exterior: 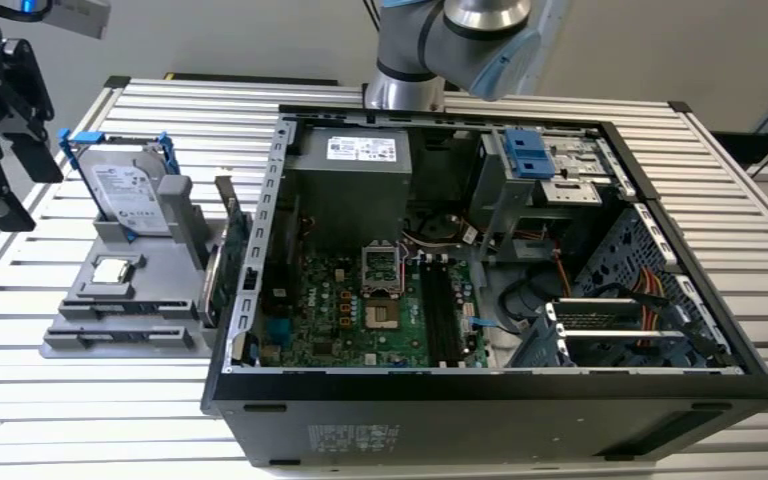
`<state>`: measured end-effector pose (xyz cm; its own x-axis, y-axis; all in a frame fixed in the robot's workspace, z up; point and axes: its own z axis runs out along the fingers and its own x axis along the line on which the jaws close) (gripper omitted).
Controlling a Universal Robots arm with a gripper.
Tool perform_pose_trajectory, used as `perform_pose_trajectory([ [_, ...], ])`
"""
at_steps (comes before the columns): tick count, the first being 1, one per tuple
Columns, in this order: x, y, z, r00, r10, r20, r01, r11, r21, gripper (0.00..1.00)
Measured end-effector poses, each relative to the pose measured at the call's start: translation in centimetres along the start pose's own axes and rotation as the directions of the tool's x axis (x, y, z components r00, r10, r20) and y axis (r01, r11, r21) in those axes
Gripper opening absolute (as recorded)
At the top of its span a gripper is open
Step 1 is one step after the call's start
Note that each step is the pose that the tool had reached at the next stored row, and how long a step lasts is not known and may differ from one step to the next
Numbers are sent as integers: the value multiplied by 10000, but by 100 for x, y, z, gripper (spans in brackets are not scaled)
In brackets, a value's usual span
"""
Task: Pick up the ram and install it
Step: 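Pick up the ram and move it above insertion slot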
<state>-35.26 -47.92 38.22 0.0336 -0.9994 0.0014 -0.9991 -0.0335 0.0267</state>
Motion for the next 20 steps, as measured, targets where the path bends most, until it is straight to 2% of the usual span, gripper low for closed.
perform_pose_trajectory([
  [3,-5,1,18,9999,146,3,-146,9999,30,100],
  [10,-14,-2,79,9999,160,-2,-160,9999,34,100],
  [20,-19,-2,112,9999,162,-4,-162,9999,34,100],
])
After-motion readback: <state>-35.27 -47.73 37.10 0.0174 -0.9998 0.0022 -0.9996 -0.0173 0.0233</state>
